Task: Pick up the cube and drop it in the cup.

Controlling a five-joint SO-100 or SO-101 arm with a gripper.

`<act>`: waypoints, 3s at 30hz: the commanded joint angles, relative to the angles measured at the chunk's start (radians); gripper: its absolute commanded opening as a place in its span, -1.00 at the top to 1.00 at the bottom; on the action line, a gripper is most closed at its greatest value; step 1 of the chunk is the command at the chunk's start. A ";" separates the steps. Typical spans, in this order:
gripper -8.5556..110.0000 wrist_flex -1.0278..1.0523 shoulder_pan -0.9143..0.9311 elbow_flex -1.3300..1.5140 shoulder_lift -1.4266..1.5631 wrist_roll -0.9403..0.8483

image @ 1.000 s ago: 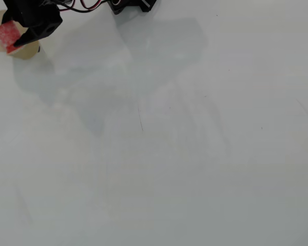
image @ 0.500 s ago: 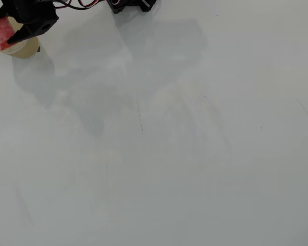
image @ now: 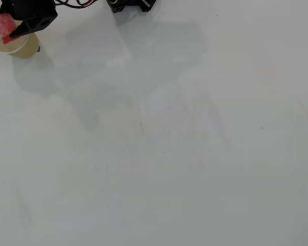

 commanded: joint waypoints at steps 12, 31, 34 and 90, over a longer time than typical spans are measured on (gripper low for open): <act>0.72 0.046 0.018 -0.097 0.009 -0.034; 0.72 0.051 0.037 -0.133 -0.021 -0.035; 0.72 0.049 0.035 -0.137 -0.029 -0.035; 0.85 -0.106 -0.106 -0.140 0.043 -0.037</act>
